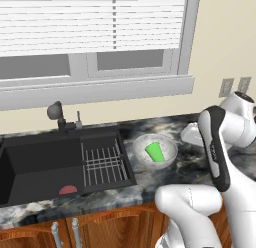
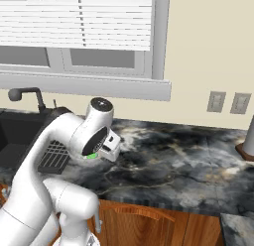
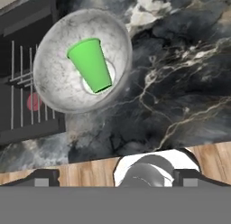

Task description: Place the cup inside the bowl on the dining table and move the bowl to any counter.

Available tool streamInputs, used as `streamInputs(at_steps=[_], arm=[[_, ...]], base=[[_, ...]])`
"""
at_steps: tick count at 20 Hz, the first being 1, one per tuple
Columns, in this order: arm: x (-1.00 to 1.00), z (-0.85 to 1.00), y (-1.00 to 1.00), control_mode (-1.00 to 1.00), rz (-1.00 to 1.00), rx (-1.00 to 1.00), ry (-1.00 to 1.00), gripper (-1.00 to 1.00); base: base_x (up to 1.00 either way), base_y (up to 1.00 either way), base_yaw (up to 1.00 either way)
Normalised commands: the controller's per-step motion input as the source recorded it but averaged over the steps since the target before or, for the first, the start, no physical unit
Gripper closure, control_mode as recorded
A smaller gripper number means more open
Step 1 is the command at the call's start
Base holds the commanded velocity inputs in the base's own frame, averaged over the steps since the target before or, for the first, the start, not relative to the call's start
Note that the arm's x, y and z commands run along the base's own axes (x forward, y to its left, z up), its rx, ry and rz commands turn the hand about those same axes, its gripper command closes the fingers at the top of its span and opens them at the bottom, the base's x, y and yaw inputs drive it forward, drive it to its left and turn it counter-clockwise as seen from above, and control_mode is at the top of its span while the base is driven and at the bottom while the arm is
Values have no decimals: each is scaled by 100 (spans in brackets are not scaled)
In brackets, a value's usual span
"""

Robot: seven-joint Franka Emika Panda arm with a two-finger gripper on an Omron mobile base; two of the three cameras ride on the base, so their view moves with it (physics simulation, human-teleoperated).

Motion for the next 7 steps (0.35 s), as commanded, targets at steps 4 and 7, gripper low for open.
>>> streamInputs(at_steps=[4,7], arm=[[-13,42,11,-100,0,-7,-2,-100],[-27,37,17,-100,0,-6,-4,-100]], base=[[0,0,0],[0,0,0]])
